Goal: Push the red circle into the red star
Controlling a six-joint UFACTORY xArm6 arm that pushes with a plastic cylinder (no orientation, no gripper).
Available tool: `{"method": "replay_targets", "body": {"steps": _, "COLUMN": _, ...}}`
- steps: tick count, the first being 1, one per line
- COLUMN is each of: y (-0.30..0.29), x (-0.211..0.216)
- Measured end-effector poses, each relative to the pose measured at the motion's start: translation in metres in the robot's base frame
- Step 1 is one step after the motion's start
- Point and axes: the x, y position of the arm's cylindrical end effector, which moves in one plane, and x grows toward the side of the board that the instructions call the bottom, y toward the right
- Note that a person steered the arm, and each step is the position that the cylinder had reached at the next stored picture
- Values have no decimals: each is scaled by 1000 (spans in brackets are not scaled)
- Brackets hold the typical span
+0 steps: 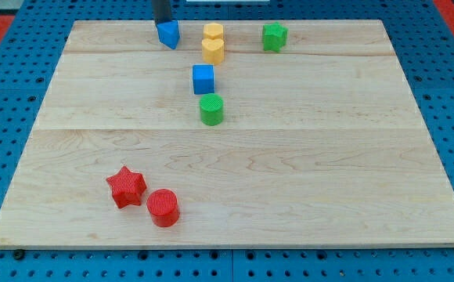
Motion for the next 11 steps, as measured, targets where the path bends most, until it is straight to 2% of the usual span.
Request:
{"method": "replay_targets", "body": {"steps": 1, "y": -21, "x": 1}}
{"method": "replay_targets", "body": {"steps": 5, "y": -24, "x": 24}}
{"method": "replay_targets", "body": {"steps": 7, "y": -16, "x": 188}}
{"method": "replay_targets", "body": {"steps": 8, "y": 42, "x": 281}}
{"method": "replay_targets", "body": {"steps": 9, "y": 104, "x": 353}}
{"method": "replay_targets", "body": {"steps": 10, "y": 113, "x": 396}}
{"method": "replay_targets", "body": {"steps": 11, "y": 70, "x": 396}}
